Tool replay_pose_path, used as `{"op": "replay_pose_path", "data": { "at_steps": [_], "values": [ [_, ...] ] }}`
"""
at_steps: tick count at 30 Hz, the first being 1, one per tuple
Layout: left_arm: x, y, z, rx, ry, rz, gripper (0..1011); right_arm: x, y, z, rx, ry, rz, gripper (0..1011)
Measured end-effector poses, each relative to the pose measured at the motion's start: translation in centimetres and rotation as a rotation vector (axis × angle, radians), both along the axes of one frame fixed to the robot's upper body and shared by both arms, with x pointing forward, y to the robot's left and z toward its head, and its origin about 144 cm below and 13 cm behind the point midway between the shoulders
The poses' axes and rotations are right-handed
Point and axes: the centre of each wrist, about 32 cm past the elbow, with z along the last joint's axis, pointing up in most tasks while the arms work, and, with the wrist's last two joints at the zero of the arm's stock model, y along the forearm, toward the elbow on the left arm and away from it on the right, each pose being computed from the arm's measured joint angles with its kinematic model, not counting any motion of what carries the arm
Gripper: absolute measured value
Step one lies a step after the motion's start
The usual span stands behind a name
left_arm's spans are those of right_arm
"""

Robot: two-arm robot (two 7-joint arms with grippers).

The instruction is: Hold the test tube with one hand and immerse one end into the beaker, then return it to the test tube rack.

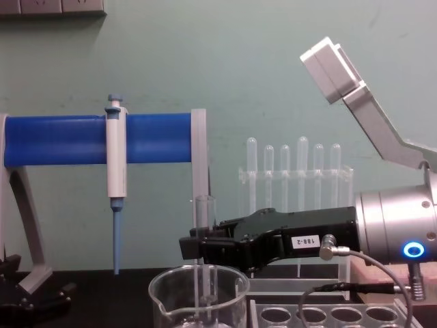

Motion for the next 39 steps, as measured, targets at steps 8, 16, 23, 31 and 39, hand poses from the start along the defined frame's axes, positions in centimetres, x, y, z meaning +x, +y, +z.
{"op": "replay_pose_path", "data": {
  "at_steps": [8, 16, 23, 31, 39],
  "values": [
    [0.00, 0.00, 0.00, 0.000, 0.000, 0.000, 1000, -0.03, 0.09, -0.37, -0.003, -0.012, 0.004, 241],
    [0.00, 0.00, 0.00, 0.000, 0.000, 0.000, 1000, -0.06, 0.06, -0.93, 0.005, -0.003, 0.010, 241],
    [0.00, 0.00, 0.00, 0.000, 0.000, 0.000, 1000, -0.06, 0.07, -0.90, 0.005, -0.004, 0.011, 241],
    [0.00, 0.00, 0.00, 0.000, 0.000, 0.000, 1000, -0.05, 0.08, -0.84, 0.004, -0.004, 0.011, 241],
    [0.00, 0.00, 0.00, 0.000, 0.000, 0.000, 1000, -0.05, 0.09, -0.80, 0.004, -0.004, 0.011, 241]
  ]
}}
